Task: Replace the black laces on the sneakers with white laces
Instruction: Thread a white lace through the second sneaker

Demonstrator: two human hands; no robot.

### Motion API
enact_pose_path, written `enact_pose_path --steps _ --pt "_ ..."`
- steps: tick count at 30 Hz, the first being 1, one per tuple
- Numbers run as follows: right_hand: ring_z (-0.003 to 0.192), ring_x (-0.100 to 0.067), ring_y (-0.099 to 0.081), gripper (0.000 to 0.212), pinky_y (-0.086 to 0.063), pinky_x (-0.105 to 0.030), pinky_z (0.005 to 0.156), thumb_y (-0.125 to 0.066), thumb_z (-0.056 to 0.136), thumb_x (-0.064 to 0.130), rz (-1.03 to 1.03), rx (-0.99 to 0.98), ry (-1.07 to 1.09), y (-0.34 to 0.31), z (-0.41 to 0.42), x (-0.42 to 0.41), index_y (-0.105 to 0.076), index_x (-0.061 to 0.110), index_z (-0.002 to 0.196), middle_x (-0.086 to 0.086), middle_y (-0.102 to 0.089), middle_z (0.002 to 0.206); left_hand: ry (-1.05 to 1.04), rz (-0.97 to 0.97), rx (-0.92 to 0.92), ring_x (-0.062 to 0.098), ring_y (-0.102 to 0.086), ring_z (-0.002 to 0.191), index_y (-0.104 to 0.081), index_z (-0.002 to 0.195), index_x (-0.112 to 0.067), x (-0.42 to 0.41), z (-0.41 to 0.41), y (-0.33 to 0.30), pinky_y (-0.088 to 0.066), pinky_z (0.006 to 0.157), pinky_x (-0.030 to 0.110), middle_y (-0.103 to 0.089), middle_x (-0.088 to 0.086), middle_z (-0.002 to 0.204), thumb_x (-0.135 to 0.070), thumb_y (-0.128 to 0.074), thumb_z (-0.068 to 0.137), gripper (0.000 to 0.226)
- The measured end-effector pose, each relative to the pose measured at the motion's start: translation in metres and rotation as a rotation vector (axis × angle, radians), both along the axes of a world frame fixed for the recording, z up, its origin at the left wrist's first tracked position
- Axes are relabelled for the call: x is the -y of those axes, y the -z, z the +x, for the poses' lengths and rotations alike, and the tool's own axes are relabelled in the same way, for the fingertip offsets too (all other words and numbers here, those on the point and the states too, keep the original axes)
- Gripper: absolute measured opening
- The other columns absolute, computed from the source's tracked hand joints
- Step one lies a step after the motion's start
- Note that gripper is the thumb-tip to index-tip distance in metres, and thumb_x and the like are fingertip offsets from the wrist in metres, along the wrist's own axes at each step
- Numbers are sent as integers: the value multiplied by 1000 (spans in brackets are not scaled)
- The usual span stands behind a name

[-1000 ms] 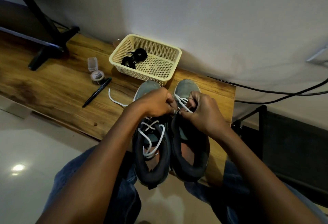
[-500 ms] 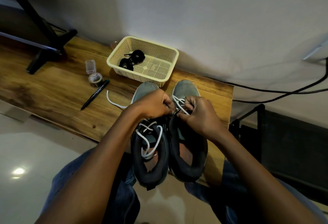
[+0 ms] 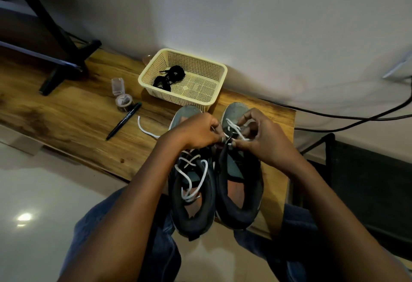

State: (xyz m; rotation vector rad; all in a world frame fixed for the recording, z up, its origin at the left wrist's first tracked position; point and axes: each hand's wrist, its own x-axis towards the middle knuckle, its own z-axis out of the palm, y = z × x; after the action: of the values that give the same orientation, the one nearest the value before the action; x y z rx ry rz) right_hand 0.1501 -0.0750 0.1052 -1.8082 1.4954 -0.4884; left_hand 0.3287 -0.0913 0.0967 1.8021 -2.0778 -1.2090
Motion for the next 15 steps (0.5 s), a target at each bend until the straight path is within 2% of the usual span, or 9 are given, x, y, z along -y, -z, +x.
enact_pose_path --steps 3,6,8,11,13,15 --pt "65 -7 -49 47 -36 -10 47 -85 69 20 53 -112 -13 -6 -12 0 -50 15 100 7 -53 77 15 13 1 24 -64 97 -65 76 -24 -3 -2 -3 -40 98 45 -61 -16 71 -25 -62 90 14" --pt "70 -9 -53 64 -43 -14 52 -85 69 24 311 -93 16 -7 -20 0 -37 13 111 0 -55 87 3 15 -28 18 -63 90 -63 81 -23 -5 -4 -7 -40 98 41 -58 -20 68 -21 -58 91 12" --pt "68 -18 -60 63 -50 -23 51 -80 74 18 409 -83 36 -5 -23 1 -31 15 112 -9 -60 94 -25 40 -116 9 -64 80 -62 83 -19 -5 -3 -6 -45 98 39 -67 -14 72 -19 -56 93 11" --pt "62 -24 -61 55 -52 -30 50 -76 77 11 419 -65 112 -1 -28 3 -31 17 109 -16 -59 94 -118 10 -200 11 -68 84 -59 85 -18 -2 1 -3 -47 95 42 -74 -8 81 -21 -52 94 12" --pt "64 -25 -61 53 -52 -33 52 -75 78 10 429 -41 141 0 -28 4 -32 16 108 -15 -57 94 -174 -84 -152 13 -66 90 -57 83 -22 1 6 -2 -41 100 44 -72 -12 82 -27 -48 95 16" --pt "63 -26 -61 52 -52 -35 53 -74 79 10 426 -46 141 0 -28 4 -33 16 109 -15 -57 92 -220 -188 9 14 -60 95 -57 84 -25 3 11 -3 -29 100 38 -69 -13 88 -33 -44 97 20"
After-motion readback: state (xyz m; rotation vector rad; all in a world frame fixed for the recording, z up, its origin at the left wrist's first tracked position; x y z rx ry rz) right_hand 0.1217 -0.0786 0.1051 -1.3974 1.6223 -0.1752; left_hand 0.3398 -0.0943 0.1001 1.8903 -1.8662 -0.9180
